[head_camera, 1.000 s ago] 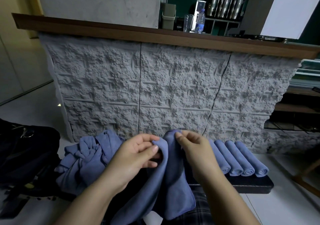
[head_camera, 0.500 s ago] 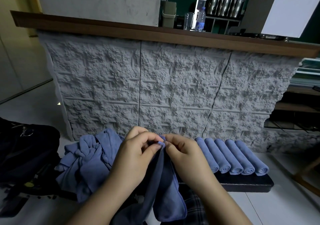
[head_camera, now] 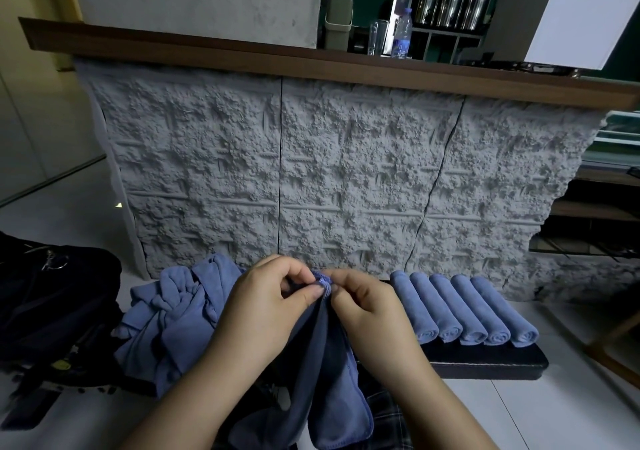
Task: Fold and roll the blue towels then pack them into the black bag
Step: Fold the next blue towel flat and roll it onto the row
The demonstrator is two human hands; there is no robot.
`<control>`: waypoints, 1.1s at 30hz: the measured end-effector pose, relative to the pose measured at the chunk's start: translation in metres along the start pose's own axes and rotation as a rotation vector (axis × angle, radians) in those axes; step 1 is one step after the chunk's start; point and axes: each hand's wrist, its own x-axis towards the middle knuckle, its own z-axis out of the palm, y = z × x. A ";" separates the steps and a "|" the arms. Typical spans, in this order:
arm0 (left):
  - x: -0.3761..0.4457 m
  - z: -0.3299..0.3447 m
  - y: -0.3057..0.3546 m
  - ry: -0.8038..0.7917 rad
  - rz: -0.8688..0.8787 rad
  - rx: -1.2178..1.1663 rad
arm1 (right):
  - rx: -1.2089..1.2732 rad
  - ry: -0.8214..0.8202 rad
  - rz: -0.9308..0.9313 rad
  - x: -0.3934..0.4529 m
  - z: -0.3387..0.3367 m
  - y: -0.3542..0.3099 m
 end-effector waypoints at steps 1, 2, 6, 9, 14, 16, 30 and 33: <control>0.000 0.000 -0.001 0.001 -0.003 0.004 | 0.010 0.000 0.002 0.000 0.000 0.001; 0.000 -0.001 -0.002 0.002 -0.003 0.022 | 0.036 -0.007 0.006 0.001 -0.001 0.002; 0.000 -0.004 -0.002 -0.011 0.006 0.100 | 0.174 -0.054 0.015 0.003 -0.004 0.004; 0.000 -0.004 -0.003 -0.091 0.056 0.120 | 0.199 -0.050 0.022 0.005 -0.007 0.010; -0.001 -0.002 -0.022 -0.228 0.126 0.200 | 0.302 0.020 0.029 0.008 -0.015 0.012; 0.000 -0.003 -0.031 -0.315 0.137 0.395 | 0.366 0.072 0.028 0.010 -0.020 0.011; 0.029 -0.031 -0.031 -0.124 0.481 0.491 | -0.380 0.419 -0.111 0.024 -0.055 0.033; 0.036 -0.031 -0.029 -0.113 0.491 0.470 | -0.463 0.430 -0.101 0.031 -0.054 0.035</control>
